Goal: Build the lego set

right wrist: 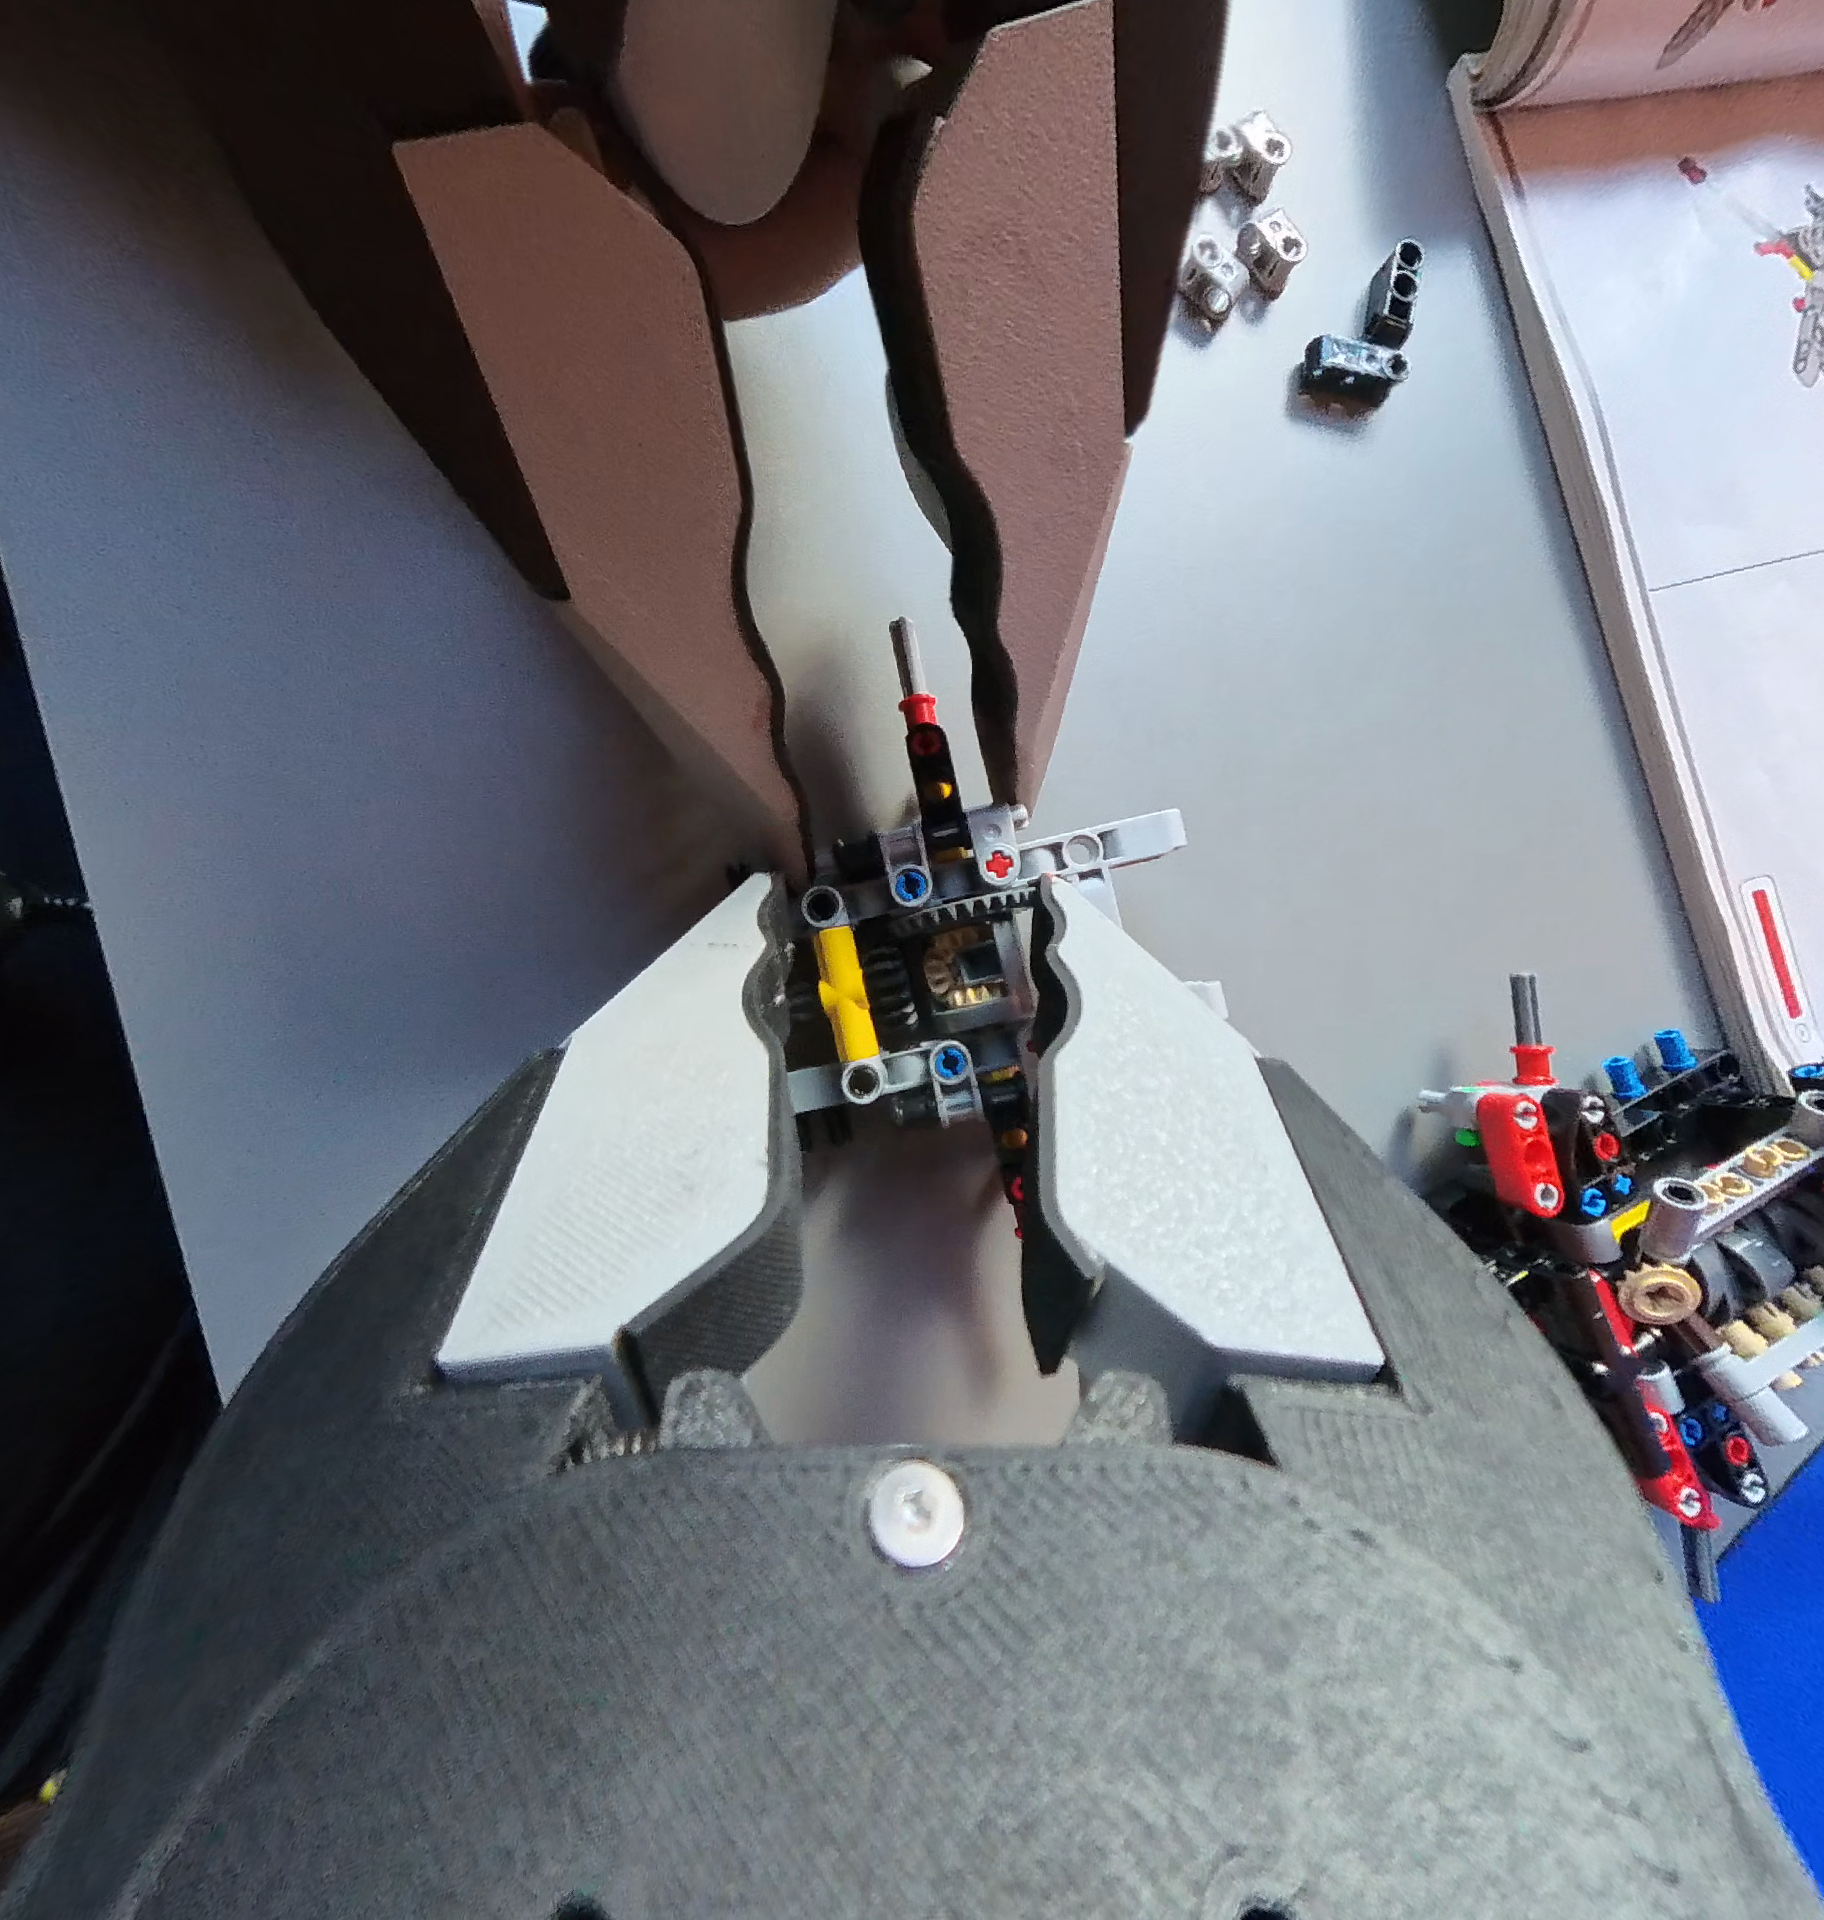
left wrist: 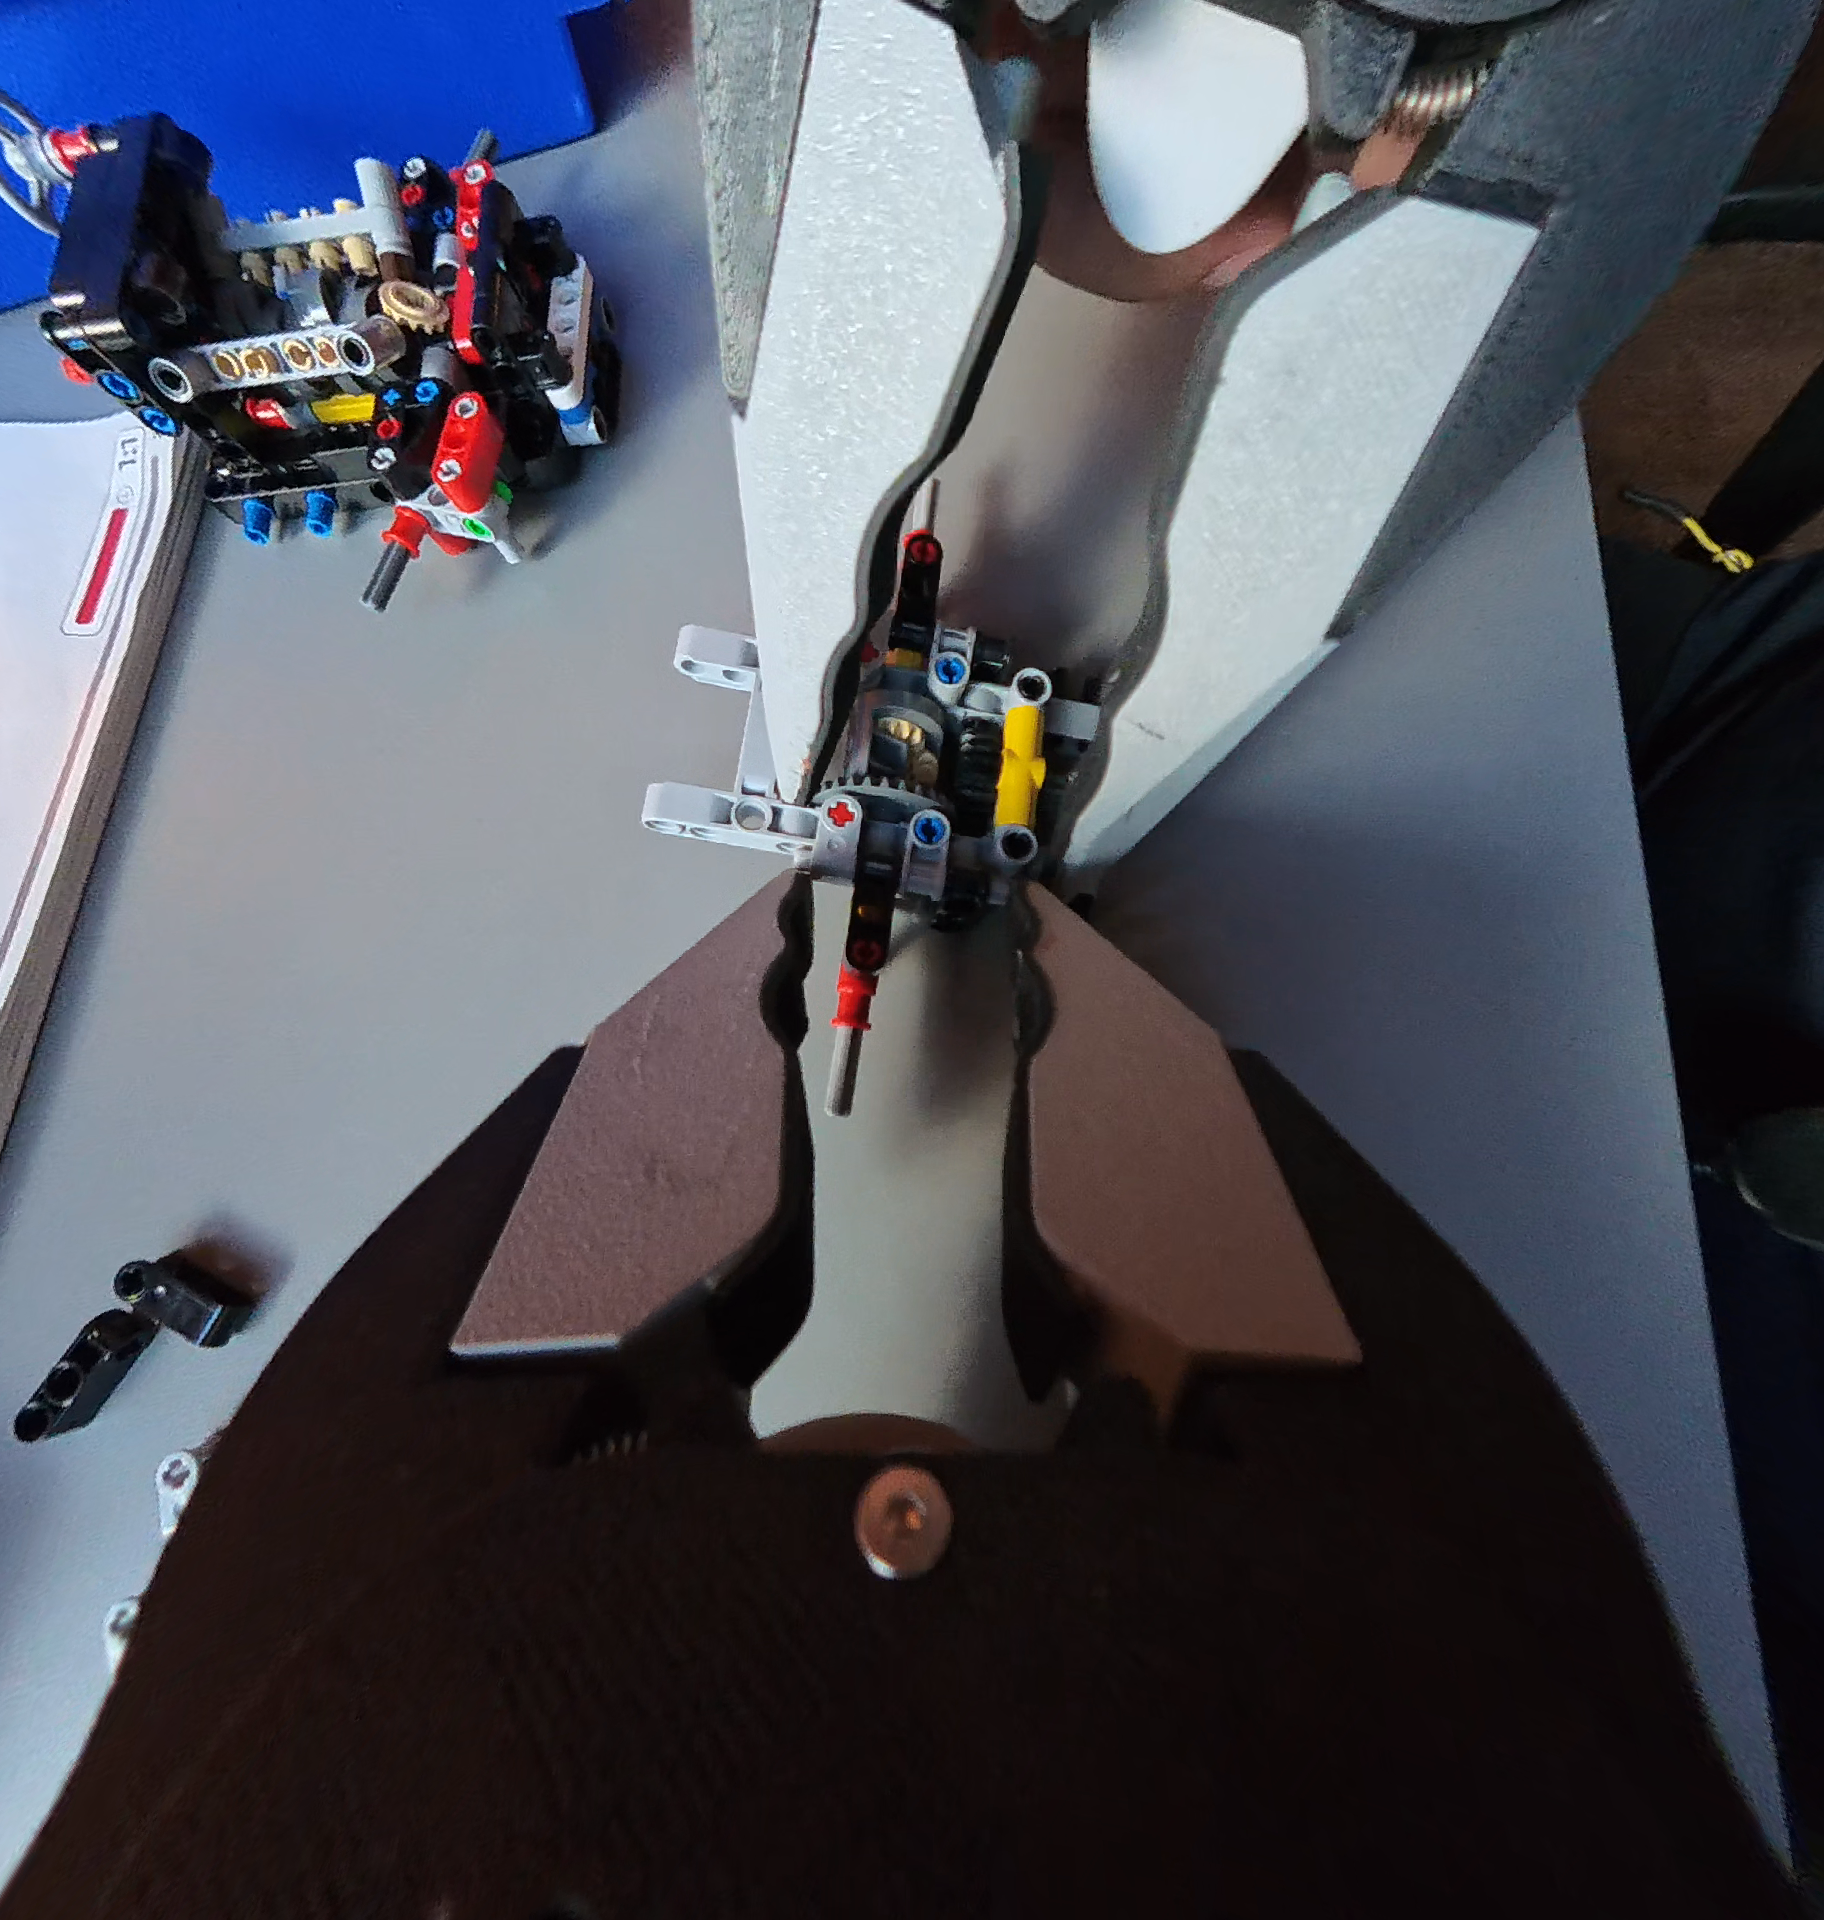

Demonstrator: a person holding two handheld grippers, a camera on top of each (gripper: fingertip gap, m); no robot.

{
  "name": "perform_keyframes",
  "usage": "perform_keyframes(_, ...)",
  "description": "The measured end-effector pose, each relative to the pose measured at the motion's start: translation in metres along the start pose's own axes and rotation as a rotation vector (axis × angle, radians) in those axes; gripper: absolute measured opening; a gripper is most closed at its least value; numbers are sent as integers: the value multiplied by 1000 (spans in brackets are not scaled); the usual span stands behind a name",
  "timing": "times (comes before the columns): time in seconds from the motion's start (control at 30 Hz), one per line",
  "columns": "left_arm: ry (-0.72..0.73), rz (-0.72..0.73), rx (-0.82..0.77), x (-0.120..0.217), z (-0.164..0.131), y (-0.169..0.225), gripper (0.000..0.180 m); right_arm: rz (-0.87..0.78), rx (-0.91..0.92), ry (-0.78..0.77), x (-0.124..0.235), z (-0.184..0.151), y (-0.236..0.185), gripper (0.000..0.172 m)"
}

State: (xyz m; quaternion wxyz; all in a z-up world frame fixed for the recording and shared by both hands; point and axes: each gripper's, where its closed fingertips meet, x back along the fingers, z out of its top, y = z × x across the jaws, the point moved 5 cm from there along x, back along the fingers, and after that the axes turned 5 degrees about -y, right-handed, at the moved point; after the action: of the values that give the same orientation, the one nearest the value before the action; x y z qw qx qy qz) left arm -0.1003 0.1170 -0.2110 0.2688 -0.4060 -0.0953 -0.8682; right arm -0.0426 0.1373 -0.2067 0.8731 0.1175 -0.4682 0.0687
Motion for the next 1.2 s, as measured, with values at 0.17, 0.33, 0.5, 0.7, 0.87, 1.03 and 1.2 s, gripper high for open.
perform_keyframes(0.17, 0, 6, -34, 0, 0, -1, 35, -11, -7, 6, -3, 0, -1, 47)
perform_keyframes(0.33, -2, 27, -79, 0, 0, 1, 34, -63, 36, 32, -4, -1, -3, 47)
perform_keyframes(0.5, 19, -8, -74, 0, -1, -1, 34, -27, 32, 52, -4, -2, -1, 47)
perform_keyframes(0.7, 12, -14, -49, 0, -1, -3, 34, -36, 12, 67, -5, -1, 0, 47)
perform_keyframes(0.87, -10, -3, -25, 1, -1, -3, 34, -37, 4, 56, -6, 0, 0, 47)
perform_keyframes(1.03, -2, -6, 5, 1, -1, -3, 33, -36, 20, 37, -6, 1, 1, 46)
perform_keyframes(1.2, -4, -8, 3, 0, 0, -4, 32, -20, 80, -23, -6, 4, 2, 45)
